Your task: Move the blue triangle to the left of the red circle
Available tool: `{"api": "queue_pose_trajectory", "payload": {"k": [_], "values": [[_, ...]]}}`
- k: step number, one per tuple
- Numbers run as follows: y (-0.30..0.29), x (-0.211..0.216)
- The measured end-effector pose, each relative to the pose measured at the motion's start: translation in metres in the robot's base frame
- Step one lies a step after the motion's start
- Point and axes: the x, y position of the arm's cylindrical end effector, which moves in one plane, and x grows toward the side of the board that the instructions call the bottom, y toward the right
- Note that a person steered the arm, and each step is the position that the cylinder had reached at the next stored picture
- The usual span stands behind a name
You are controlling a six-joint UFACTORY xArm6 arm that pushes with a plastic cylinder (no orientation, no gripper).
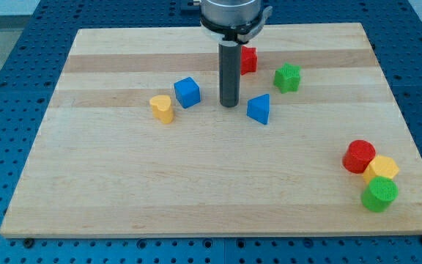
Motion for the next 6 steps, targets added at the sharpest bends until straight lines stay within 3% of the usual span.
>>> {"api": "queue_pose_trajectory", "payload": {"k": [3,6], "values": [[0.063,0.013],[0.051,0.049]]}}
